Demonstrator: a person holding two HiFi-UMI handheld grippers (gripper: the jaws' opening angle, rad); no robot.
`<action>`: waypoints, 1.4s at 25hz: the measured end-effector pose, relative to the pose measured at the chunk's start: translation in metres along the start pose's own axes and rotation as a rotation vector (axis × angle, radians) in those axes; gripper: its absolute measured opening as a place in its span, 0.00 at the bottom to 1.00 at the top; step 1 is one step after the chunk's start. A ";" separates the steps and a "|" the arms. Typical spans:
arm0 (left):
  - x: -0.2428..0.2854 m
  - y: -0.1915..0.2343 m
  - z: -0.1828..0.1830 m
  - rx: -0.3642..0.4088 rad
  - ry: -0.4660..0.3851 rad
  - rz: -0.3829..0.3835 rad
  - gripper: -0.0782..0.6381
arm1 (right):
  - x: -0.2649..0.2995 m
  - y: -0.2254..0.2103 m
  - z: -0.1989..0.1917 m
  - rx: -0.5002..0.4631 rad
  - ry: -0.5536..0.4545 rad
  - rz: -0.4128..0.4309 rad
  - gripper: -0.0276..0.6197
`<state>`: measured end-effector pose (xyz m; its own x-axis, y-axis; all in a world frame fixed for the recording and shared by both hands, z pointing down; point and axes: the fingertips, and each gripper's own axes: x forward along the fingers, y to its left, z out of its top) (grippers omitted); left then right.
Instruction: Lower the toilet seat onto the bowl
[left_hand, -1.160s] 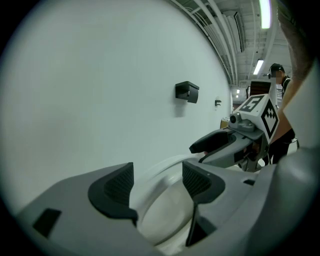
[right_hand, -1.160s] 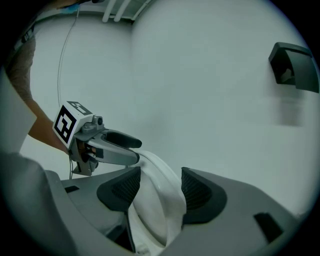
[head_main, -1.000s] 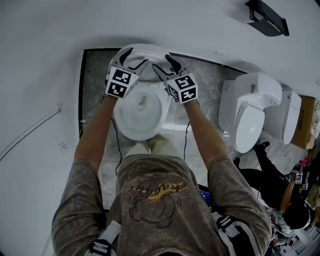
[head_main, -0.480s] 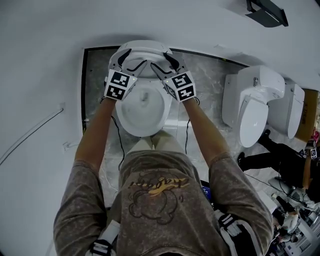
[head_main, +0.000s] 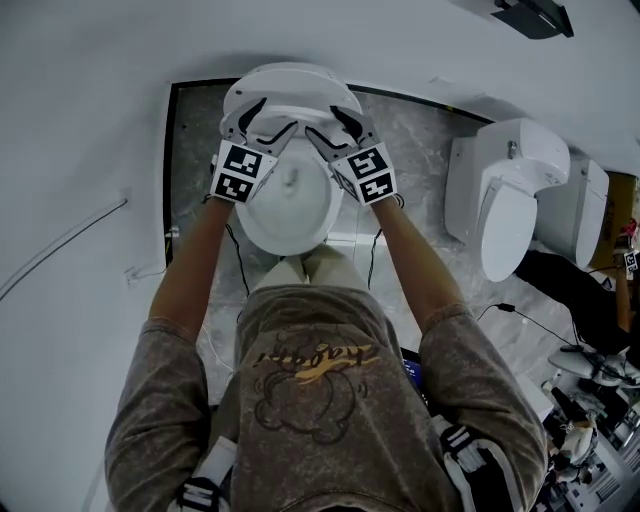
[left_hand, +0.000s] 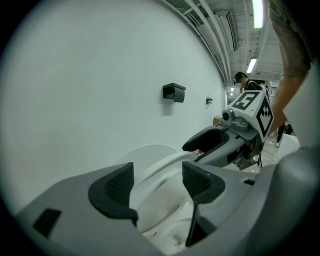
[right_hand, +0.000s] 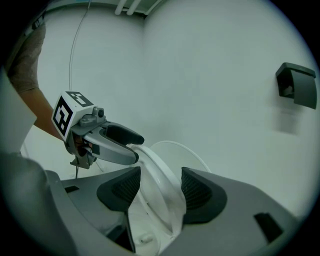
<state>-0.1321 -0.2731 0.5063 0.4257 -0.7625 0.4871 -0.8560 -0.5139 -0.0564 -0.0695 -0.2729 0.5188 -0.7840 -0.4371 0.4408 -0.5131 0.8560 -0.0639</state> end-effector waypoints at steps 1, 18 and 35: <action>-0.005 -0.004 -0.002 0.001 0.001 -0.002 0.52 | -0.003 0.005 -0.002 -0.002 0.008 0.002 0.44; -0.083 -0.076 -0.058 -0.070 -0.041 -0.005 0.52 | -0.057 0.096 -0.052 0.043 0.032 0.002 0.44; -0.135 -0.157 -0.171 -0.141 0.093 -0.011 0.52 | -0.094 0.195 -0.153 0.138 0.113 0.111 0.44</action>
<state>-0.1056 -0.0221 0.5983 0.4117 -0.7140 0.5663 -0.8870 -0.4565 0.0692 -0.0424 -0.0227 0.6017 -0.7981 -0.3014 0.5217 -0.4747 0.8477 -0.2366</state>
